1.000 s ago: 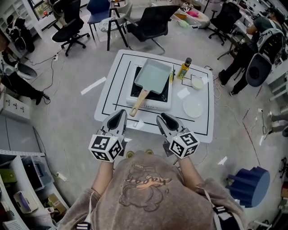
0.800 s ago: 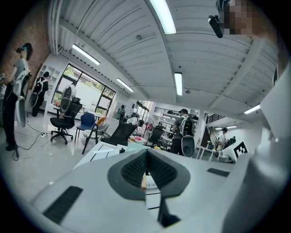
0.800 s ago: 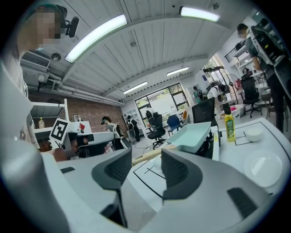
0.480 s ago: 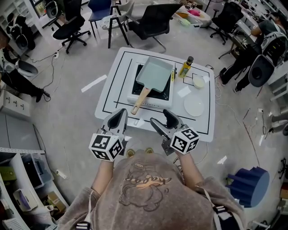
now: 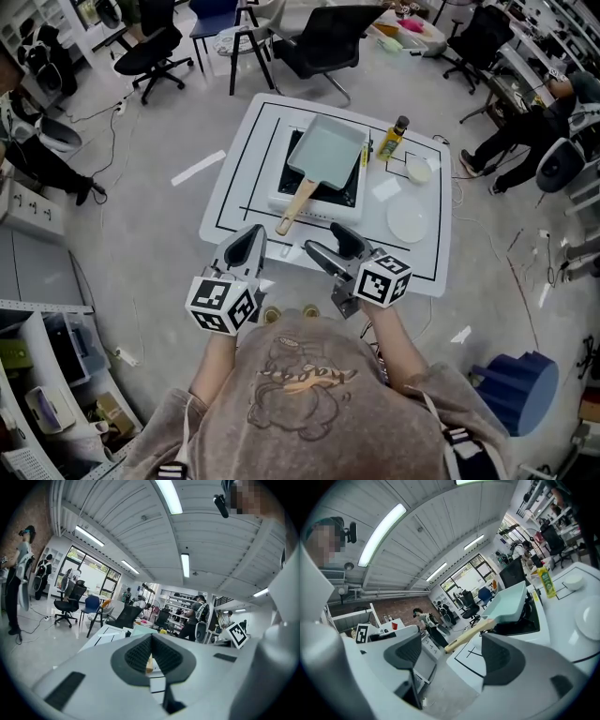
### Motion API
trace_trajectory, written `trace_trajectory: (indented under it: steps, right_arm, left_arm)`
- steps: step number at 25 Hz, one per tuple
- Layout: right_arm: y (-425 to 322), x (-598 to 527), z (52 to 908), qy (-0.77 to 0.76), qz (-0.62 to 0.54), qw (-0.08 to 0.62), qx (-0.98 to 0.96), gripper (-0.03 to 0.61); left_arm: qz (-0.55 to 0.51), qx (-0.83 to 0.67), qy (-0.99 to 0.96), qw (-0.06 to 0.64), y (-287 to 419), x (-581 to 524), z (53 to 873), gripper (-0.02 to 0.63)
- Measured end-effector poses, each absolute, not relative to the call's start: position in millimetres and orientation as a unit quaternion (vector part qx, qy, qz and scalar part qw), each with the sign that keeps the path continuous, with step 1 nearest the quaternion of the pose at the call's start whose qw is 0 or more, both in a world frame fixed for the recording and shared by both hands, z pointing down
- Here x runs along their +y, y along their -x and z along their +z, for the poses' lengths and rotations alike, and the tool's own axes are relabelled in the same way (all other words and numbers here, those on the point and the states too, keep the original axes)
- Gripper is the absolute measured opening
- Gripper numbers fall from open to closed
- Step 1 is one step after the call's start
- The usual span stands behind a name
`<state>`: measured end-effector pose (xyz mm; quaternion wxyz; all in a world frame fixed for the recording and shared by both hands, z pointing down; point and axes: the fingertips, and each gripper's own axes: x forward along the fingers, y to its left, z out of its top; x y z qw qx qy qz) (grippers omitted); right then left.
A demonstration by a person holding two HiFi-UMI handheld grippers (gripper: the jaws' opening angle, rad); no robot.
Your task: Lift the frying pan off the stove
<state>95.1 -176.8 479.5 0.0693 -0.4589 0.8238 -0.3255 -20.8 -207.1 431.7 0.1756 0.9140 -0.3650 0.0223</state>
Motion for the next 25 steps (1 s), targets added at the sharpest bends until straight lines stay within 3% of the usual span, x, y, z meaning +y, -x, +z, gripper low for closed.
trace_trajectory:
  steps: [25]
  right_arm:
    - [-80,-253,531,0.418,-0.422,0.078,0.801,0.396]
  left_arm:
    - [0.025,-0.411,-0.893,0.180,52,-209,438,0.006]
